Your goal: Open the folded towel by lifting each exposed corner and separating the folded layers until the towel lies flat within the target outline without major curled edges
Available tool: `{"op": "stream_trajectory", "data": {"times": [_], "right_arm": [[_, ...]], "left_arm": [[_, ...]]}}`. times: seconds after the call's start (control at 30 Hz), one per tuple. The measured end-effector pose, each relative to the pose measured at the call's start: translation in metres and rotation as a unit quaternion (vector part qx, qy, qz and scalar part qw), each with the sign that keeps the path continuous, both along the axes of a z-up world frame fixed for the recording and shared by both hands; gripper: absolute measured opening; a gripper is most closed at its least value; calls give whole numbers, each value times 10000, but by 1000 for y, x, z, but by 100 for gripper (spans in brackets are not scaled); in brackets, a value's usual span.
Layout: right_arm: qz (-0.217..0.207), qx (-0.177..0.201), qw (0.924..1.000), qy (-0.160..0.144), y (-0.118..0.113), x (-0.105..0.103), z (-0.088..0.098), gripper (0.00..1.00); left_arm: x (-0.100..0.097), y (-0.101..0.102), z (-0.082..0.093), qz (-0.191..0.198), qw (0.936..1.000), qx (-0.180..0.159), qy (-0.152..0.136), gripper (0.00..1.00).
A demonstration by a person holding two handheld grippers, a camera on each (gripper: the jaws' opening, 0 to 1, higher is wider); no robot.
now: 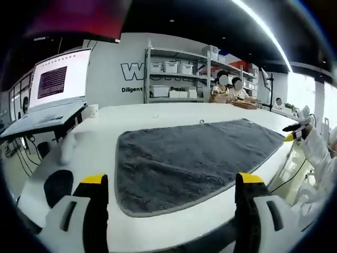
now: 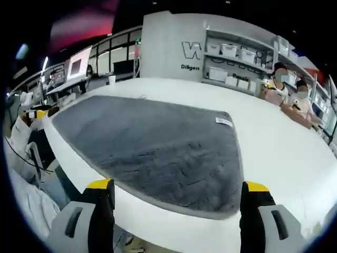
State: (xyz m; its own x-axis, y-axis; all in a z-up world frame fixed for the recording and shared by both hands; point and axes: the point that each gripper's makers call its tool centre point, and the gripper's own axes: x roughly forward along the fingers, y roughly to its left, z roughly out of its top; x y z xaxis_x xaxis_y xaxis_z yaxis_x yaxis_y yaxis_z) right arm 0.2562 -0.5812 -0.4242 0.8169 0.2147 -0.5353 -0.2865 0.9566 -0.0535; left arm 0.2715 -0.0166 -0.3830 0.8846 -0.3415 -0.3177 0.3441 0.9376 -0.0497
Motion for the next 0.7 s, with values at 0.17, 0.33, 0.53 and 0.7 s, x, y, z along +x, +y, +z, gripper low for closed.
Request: {"op": "stream_trajectory", "data": {"times": [0.17, 0.33, 0.53, 0.7], "right_arm": [[-74, 12, 9999, -74, 1, -7, 3, 99], [-78, 15, 9999, -72, 6, -9, 2, 99], [-34, 7, 10000, -66, 11, -10, 1, 99], [-54, -64, 9999, -61, 10, -12, 2, 99]], "left_arm": [[-11, -8, 4, -76, 9998, -184, -68, 99], [-14, -13, 2, -74, 9998, -202, 12, 99], [-17, -19, 6, -152, 9996, -235, -73, 99], [-16, -20, 10, -174, 9996, -199, -100, 99]]}}
